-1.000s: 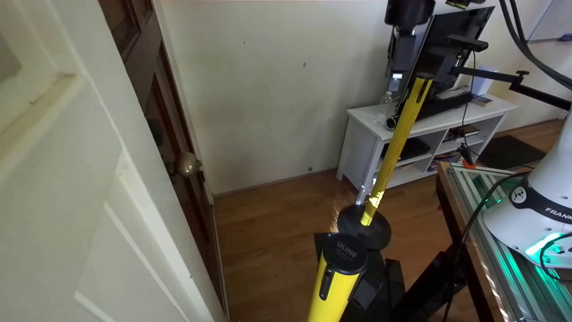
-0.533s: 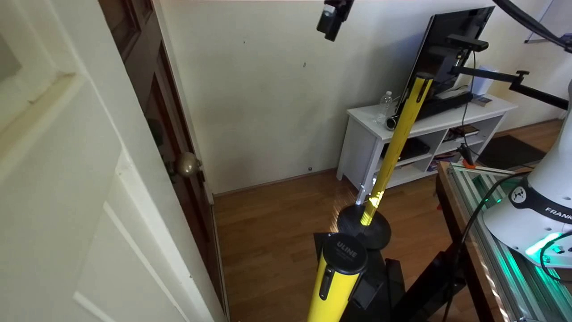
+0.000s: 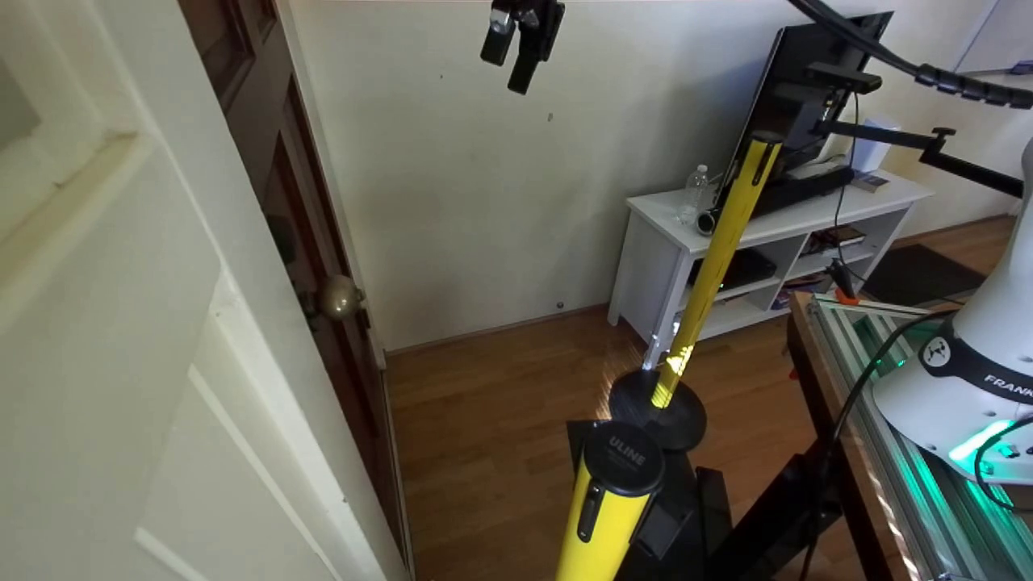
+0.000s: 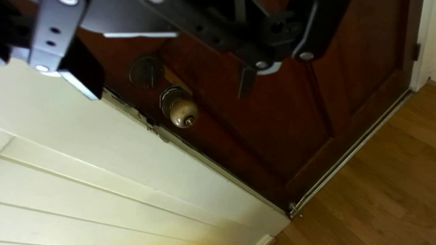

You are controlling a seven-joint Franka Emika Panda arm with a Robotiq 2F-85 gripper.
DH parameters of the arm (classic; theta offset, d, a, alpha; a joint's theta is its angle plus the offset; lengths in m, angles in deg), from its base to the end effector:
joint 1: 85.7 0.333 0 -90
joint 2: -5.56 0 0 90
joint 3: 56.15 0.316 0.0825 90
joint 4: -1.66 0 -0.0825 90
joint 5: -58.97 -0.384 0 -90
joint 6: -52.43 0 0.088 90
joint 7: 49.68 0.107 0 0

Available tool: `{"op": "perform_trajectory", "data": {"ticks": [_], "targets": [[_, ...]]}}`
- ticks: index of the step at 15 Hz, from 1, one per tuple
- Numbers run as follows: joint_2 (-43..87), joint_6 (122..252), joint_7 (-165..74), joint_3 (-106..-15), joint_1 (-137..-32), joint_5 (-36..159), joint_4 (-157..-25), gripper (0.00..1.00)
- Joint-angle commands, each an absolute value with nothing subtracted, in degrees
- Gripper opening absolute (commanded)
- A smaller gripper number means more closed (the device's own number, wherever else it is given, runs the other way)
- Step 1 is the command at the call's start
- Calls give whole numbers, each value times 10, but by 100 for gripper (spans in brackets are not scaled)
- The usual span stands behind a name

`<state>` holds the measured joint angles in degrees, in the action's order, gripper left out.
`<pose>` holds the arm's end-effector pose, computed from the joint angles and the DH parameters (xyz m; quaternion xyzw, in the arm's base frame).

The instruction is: Unlock the door

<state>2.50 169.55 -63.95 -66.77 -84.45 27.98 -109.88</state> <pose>0.5584 -0.0651 0.5241 -0.9633 0.0627 -0.1215 0.2310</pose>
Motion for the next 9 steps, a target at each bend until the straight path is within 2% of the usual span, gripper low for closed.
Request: {"op": "perform_trajectory", "data": {"ticks": [1, 9], "targets": [[25, 1691, -640, -649, -864, 279, -1096, 100], [170, 1807, -687, -588, -864, 202, -964, 100]]}}
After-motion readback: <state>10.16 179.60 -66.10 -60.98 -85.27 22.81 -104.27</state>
